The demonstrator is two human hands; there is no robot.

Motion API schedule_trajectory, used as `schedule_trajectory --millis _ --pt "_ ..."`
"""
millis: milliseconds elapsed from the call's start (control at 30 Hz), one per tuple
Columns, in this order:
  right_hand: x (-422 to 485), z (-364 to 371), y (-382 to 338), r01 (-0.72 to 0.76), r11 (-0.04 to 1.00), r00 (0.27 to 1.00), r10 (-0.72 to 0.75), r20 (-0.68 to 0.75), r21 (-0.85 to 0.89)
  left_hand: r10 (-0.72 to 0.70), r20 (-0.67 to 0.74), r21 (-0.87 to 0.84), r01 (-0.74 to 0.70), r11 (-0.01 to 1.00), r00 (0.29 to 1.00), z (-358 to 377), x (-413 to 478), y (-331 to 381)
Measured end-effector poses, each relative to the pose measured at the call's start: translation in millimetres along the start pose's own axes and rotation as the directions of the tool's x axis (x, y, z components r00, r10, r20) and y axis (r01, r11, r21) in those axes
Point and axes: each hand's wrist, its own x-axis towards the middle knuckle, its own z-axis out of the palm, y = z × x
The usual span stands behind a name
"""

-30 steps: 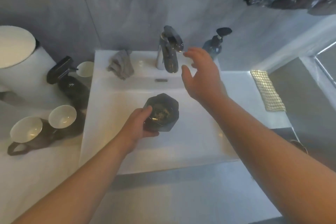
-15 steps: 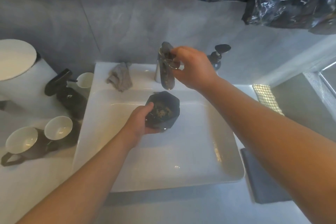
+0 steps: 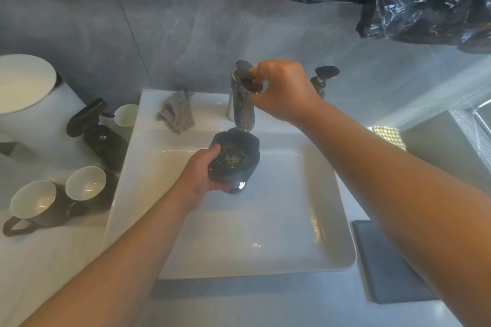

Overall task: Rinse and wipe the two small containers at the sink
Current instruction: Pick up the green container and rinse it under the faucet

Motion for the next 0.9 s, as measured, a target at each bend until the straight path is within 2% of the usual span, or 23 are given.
schedule_trajectory --millis 167,467,567,633,700,733,800,900 --pt "5.1 -6.8 -1.6 -0.015 1.0 0.999 0.016 0.042 -0.009 -0.008 -0.011 -0.005 0.008 1.0 1.0 -0.2 0.1 0.2" --pt "8.5 -8.3 -2.9 -0.032 0.999 0.999 0.031 0.038 0.028 0.007 0.023 -0.01 -0.007 1.0 1.0 4.0 -8.0 2.8" --pt "1.4 -6.9 -4.9 -0.108 0.992 0.989 0.1 0.108 0.07 -0.005 0.025 -0.029 0.006 1.0 1.0 5.1 -8.1 1.4" --pt "-14.2 -4.1 -7.1 -0.173 0.974 0.983 0.161 0.089 0.144 -0.012 0.034 -0.037 0.013 0.999 0.999 5.4 -6.5 -0.2" --pt "-42.5 -0.6 -12.4 -0.315 0.89 0.943 0.334 0.0 0.33 -0.023 0.051 -0.04 0.026 0.999 0.998 5.7 -4.2 -2.4" --pt "-57.4 2.1 -15.2 -0.426 0.81 0.888 0.46 0.014 0.402 -0.031 0.06 -0.04 0.033 0.999 0.998 5.6 -3.1 -3.3" --pt "-84.2 16.5 -15.8 -0.648 0.627 0.748 0.63 0.208 0.432 -0.039 0.075 -0.037 0.042 0.998 0.996 6.6 0.0 -5.5" --pt "-107.8 39.5 -12.5 -0.769 0.392 0.63 0.598 0.496 0.505 -0.029 0.105 -0.003 0.03 1.0 0.994 9.3 3.3 -8.9"
